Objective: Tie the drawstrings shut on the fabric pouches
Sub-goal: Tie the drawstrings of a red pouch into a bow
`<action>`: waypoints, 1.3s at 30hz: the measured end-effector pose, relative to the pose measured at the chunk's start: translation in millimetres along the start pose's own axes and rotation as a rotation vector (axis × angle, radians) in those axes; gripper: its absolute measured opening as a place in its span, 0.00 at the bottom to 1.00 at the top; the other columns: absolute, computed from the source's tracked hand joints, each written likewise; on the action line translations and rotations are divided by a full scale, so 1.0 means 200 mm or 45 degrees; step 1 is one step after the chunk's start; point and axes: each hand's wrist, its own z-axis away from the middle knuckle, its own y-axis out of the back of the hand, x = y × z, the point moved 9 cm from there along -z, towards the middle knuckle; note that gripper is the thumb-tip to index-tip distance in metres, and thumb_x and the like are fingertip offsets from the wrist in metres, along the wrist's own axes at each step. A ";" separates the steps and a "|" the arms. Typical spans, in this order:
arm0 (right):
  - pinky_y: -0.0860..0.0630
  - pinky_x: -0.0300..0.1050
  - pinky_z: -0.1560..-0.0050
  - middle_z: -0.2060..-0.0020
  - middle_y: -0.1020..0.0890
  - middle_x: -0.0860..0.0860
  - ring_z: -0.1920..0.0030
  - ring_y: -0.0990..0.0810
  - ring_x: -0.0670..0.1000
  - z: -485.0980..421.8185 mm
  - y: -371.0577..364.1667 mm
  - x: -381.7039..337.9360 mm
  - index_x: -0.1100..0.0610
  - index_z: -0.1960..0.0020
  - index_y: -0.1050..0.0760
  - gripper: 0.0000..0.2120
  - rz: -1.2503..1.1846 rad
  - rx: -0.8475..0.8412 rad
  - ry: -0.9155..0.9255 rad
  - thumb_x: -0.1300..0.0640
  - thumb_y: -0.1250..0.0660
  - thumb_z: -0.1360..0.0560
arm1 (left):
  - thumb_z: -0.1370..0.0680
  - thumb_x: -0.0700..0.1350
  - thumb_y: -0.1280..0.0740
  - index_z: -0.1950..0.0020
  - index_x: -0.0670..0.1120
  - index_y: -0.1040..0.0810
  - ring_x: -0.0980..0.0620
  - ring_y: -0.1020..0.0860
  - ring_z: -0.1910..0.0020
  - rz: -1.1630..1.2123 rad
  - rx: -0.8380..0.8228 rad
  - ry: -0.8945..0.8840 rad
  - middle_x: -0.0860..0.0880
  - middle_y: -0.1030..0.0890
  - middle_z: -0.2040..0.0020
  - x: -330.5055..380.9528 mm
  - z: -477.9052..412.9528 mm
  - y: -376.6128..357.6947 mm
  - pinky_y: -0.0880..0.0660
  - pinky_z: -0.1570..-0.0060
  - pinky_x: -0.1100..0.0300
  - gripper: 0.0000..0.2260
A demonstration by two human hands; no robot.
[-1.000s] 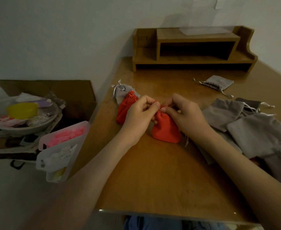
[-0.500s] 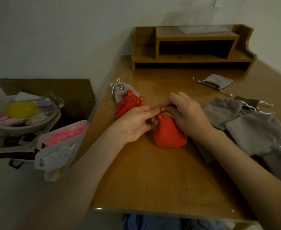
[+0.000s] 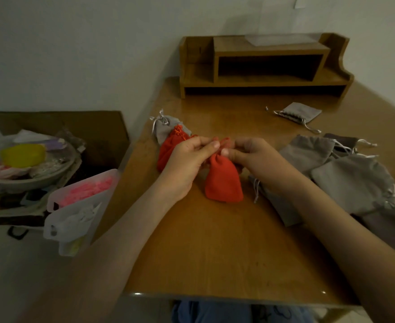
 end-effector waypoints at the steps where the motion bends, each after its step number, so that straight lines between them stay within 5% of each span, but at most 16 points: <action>1: 0.25 0.43 0.58 0.55 0.19 0.63 0.58 0.23 0.55 0.00 -0.01 0.02 0.59 0.49 0.22 0.06 -0.024 -0.041 -0.037 0.58 0.35 0.23 | 0.22 0.41 0.34 0.47 0.42 0.20 0.51 0.19 0.56 -0.039 0.020 -0.029 0.45 0.16 0.56 0.01 0.00 0.01 0.24 0.50 0.58 0.07; 6: 0.25 0.40 0.61 0.55 0.19 0.61 0.60 0.23 0.52 0.00 -0.03 0.05 0.62 0.46 0.21 0.10 -0.108 -0.099 -0.102 0.58 0.34 0.24 | 0.23 0.40 0.33 0.51 0.45 0.20 0.40 0.18 0.54 -0.093 0.028 -0.086 0.38 0.17 0.54 0.03 0.01 0.01 0.24 0.47 0.45 0.03; 14: 0.31 0.35 0.68 0.66 0.22 0.49 0.70 0.26 0.40 0.00 -0.01 0.00 0.60 0.49 0.23 0.06 -0.056 -0.011 0.032 0.60 0.35 0.22 | 0.21 0.42 0.35 0.50 0.45 0.20 0.55 0.20 0.59 -0.201 0.045 -0.182 0.51 0.18 0.60 0.05 0.00 0.02 0.24 0.55 0.60 0.04; 20: 0.33 0.33 0.67 0.68 0.26 0.48 0.69 0.29 0.42 0.05 -0.01 -0.14 0.58 0.52 0.25 0.02 0.774 0.204 0.531 0.60 0.34 0.23 | 0.20 0.40 0.37 0.59 0.44 0.23 0.61 0.27 0.71 -0.228 0.064 -0.044 0.54 0.26 0.70 0.00 0.00 0.02 0.31 0.65 0.67 0.08; 24: 0.34 0.31 0.65 0.66 0.25 0.48 0.66 0.29 0.41 0.06 -0.02 -0.16 0.58 0.51 0.24 0.02 0.838 0.233 0.628 0.60 0.34 0.23 | 0.20 0.38 0.37 0.59 0.42 0.23 0.59 0.29 0.70 0.011 0.042 0.101 0.50 0.29 0.68 -0.03 -0.01 0.02 0.31 0.63 0.65 0.08; 27: 0.34 0.32 0.65 0.68 0.26 0.47 0.68 0.29 0.43 0.05 -0.01 -0.16 0.57 0.52 0.26 0.01 0.722 0.212 0.604 0.60 0.35 0.22 | 0.21 0.36 0.39 0.58 0.41 0.23 0.57 0.29 0.67 0.228 0.028 0.061 0.49 0.27 0.66 0.00 0.00 0.01 0.30 0.63 0.66 0.08; 30: 0.29 0.40 0.61 0.66 0.24 0.52 0.65 0.27 0.45 0.02 0.00 -0.12 0.60 0.52 0.25 0.03 0.248 0.077 0.414 0.60 0.36 0.21 | 0.21 0.36 0.39 0.53 0.41 0.21 0.53 0.24 0.59 0.369 -0.073 0.007 0.47 0.21 0.61 0.04 0.01 -0.03 0.28 0.51 0.59 0.07; 36: 0.31 0.45 0.56 0.57 0.25 0.59 0.57 0.29 0.56 0.02 -0.04 -0.08 0.59 0.53 0.24 0.05 -0.340 -0.224 0.246 0.58 0.37 0.25 | 0.27 0.39 0.34 0.61 0.47 0.18 0.52 0.24 0.61 0.433 -0.225 -0.025 0.49 0.20 0.64 0.08 0.02 -0.06 0.31 0.46 0.48 0.07; 39: 0.30 0.42 0.57 0.60 0.25 0.58 0.60 0.27 0.54 0.02 -0.07 -0.06 0.59 0.53 0.26 0.05 -0.402 -0.297 0.197 0.58 0.37 0.26 | 0.28 0.38 0.36 0.59 0.45 0.22 0.55 0.22 0.65 0.404 -0.293 -0.050 0.51 0.20 0.67 0.10 0.04 -0.08 0.28 0.52 0.57 0.04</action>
